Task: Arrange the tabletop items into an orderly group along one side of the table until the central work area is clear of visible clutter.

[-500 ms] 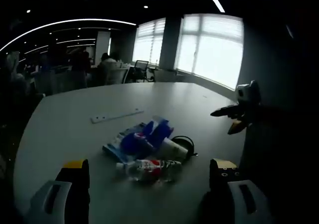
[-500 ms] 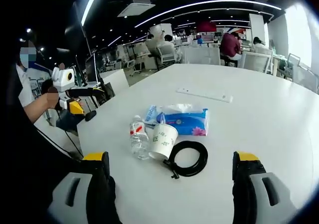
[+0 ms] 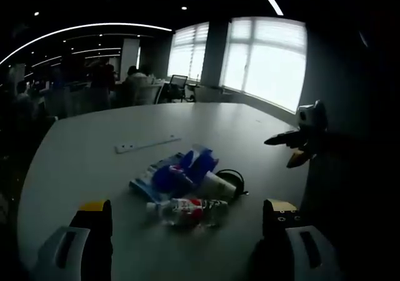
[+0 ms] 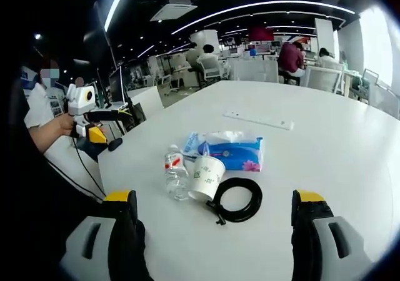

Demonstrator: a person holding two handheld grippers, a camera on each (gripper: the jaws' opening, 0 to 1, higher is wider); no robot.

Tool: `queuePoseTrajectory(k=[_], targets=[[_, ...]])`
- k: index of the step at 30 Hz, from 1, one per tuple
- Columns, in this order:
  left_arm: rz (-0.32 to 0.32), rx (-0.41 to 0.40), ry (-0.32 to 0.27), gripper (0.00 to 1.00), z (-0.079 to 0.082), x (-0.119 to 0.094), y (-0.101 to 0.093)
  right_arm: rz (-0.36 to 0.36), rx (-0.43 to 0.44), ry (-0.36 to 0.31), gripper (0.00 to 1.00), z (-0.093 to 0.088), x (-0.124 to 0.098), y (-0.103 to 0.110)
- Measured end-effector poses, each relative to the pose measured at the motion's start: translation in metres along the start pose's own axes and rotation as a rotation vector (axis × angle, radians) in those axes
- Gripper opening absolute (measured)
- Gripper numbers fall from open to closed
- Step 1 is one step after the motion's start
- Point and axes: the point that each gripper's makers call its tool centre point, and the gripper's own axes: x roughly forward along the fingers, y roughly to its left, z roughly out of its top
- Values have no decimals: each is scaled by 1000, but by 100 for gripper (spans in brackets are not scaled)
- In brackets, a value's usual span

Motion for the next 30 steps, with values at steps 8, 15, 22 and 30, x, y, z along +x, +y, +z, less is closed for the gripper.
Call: queuePoseTrajectory(k=[8, 15, 22, 30], targets=[[-2, 2, 3, 99, 0, 1, 0, 3, -2, 2, 100, 1, 1, 0], [-2, 15, 18, 99, -3, 4, -1, -2, -1, 0, 100, 0, 0, -2], [-10, 13, 12, 99, -2, 5, -3, -3, -3, -1, 100, 1, 0, -1], [-11, 8, 7, 99, -2, 5, -2, -5, -4, 4, 100, -1, 0, -2]])
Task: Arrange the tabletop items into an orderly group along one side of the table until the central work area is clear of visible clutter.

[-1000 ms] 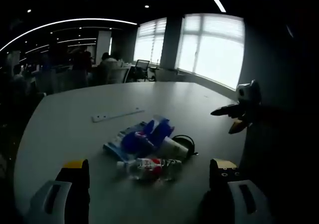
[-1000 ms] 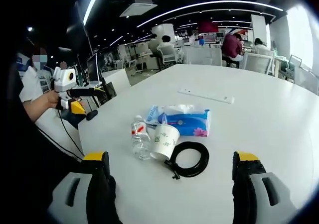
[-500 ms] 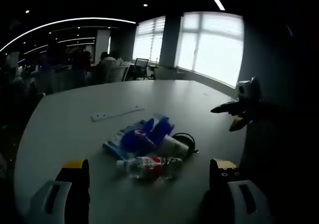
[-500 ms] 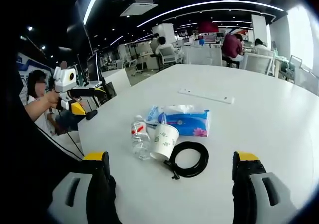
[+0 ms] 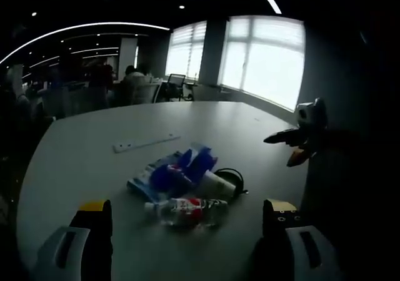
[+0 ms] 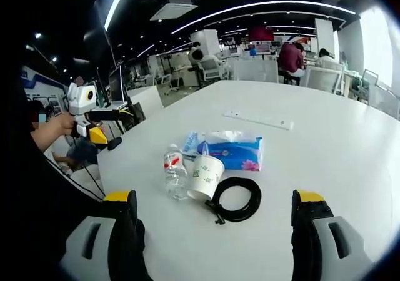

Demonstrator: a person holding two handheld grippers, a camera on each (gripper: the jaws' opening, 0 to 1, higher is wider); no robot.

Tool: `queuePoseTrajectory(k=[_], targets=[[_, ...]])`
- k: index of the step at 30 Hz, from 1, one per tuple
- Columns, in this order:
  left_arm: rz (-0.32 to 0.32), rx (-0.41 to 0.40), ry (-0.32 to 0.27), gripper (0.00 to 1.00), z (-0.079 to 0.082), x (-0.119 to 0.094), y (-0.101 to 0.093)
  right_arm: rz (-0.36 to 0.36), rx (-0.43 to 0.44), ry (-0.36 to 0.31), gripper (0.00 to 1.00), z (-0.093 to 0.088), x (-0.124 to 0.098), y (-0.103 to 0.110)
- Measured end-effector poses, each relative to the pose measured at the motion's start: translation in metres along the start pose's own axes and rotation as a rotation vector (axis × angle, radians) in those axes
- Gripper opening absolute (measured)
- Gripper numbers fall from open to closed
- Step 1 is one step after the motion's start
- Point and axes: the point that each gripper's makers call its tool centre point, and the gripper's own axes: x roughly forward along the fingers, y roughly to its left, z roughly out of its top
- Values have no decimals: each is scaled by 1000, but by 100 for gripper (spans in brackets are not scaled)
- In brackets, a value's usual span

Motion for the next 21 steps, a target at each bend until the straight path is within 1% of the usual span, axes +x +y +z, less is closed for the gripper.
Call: queuePoseTrajectory(k=[21], targets=[[-10, 2, 4, 98, 1, 4, 1, -9, -4, 6, 100, 1, 1, 0]])
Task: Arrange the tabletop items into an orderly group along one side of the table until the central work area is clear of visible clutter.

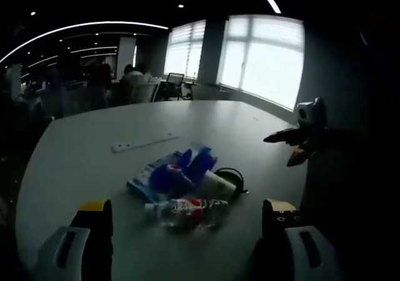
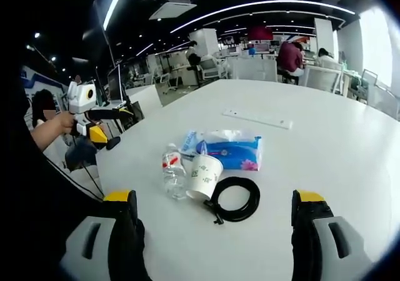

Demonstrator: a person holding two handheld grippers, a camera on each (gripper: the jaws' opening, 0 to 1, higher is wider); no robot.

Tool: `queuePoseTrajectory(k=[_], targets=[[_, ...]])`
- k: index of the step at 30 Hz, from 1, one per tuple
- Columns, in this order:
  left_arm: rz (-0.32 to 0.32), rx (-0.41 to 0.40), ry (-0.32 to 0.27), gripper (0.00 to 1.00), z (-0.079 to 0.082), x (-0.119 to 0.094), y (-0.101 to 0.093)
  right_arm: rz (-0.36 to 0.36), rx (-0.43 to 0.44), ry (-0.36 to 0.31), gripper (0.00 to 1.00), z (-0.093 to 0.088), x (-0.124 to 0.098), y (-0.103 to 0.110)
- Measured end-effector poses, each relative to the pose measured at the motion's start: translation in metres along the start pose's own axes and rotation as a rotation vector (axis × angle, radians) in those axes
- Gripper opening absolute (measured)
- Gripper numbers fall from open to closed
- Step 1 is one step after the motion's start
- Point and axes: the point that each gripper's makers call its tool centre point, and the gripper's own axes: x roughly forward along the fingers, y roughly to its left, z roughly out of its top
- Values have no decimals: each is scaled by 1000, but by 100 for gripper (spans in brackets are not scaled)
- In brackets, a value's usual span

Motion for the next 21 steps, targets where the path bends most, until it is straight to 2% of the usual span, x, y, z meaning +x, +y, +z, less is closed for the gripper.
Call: queuePoseTrajectory(k=[21], targets=[[-1, -8, -7, 98, 0, -1, -2, 17, -27, 36, 100, -1, 10, 7]])
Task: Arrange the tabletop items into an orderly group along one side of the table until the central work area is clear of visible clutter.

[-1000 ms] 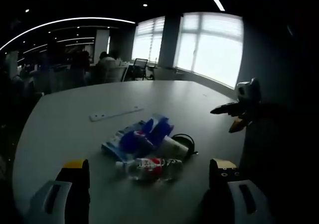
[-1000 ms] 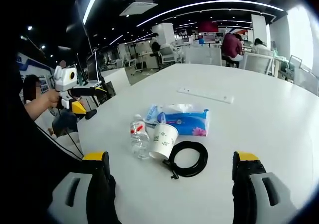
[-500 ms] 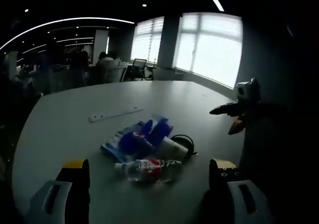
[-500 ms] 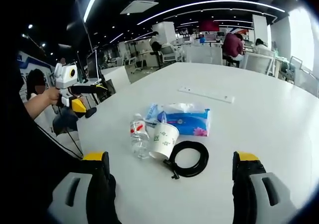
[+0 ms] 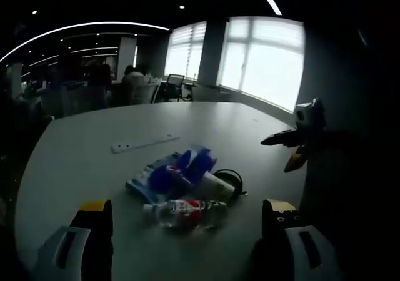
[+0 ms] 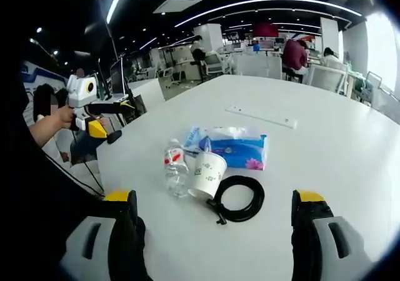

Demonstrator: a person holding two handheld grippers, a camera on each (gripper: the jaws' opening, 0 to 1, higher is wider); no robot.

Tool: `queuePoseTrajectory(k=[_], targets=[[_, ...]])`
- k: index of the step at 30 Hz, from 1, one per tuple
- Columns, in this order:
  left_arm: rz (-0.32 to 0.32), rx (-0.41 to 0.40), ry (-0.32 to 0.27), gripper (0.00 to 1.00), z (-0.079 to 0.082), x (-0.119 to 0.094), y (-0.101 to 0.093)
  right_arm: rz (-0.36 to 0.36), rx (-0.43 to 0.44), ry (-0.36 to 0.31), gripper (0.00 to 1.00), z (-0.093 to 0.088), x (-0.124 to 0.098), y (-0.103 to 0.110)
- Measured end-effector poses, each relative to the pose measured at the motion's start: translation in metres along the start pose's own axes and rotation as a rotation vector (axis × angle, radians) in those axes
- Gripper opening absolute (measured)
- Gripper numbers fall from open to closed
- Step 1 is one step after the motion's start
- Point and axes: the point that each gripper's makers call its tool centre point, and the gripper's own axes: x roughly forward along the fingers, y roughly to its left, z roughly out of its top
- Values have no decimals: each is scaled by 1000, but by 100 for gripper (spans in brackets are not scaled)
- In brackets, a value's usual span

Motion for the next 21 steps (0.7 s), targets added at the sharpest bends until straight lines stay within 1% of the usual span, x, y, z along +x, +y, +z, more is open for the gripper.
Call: queuePoseTrajectory(k=[12, 21], targets=[[11, -8, -13, 98, 1, -2, 0, 17, -19, 5, 98, 4, 7, 2], [27, -36, -18, 96, 0, -1, 5, 11, -14, 5, 96, 4, 8, -1]])
